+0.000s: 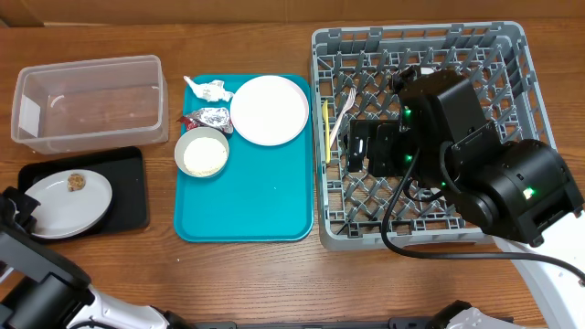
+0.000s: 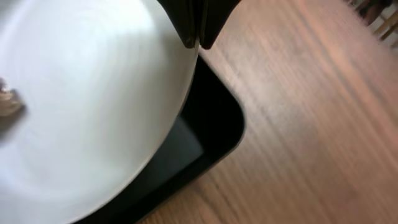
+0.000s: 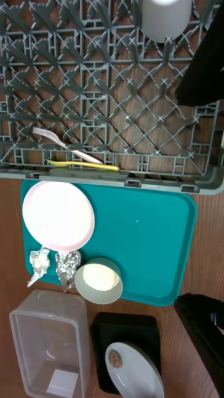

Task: Sort waste into correct bins and load items into the dishwasher rack
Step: 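Grip the grey plate edge and tilt it to slide the scrap onto the tray, then lift the grey plate with the left gripper toward the right gripper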

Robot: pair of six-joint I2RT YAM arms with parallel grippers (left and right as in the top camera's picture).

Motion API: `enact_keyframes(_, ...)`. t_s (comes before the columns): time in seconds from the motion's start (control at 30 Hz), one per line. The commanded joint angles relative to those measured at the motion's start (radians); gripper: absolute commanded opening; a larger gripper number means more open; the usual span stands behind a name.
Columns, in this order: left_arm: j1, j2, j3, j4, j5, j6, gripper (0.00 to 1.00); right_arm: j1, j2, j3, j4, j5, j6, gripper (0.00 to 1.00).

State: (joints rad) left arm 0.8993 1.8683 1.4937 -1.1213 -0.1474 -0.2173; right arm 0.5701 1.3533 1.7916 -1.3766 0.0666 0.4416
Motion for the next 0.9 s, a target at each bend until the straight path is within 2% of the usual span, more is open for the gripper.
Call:
enact_keyframes(0.0, 0.003, -0.102, 0.081, -0.037, -0.02, -0.038, 0.04, -0.003, -0.001, 0.008, 0.006, 0.003, 0.004, 1.0)
enact_keyframes(0.17, -0.034, -0.239, 0.108, -0.049, -0.054, -0.019, 0.04, -0.003, -0.001, 0.008, 0.014, 0.003, 0.004, 1.0)
enact_keyframes(0.33, -0.158, -0.301, 0.107, -0.058, -0.192, -0.014, 0.04, -0.003, -0.001, 0.008, 0.017, 0.003, 0.004, 1.0)
enact_keyframes(0.63, -0.578, -0.272, 0.098, -0.139, -0.686, -0.055, 0.04, -0.003, -0.001, 0.008, 0.016, 0.003, 0.004, 1.0)
enact_keyframes(0.73, -0.605, -0.248, 0.097, -0.208, -0.703, -0.107, 0.04, -0.003, -0.001, 0.008, 0.015, 0.003, 0.004, 1.0)
enact_keyframes(0.87, -0.575, -0.22, 0.097, -0.24, -0.7, -0.128, 0.04, -0.003, -0.001, 0.008, 0.015, 0.003, 0.003, 1.0)
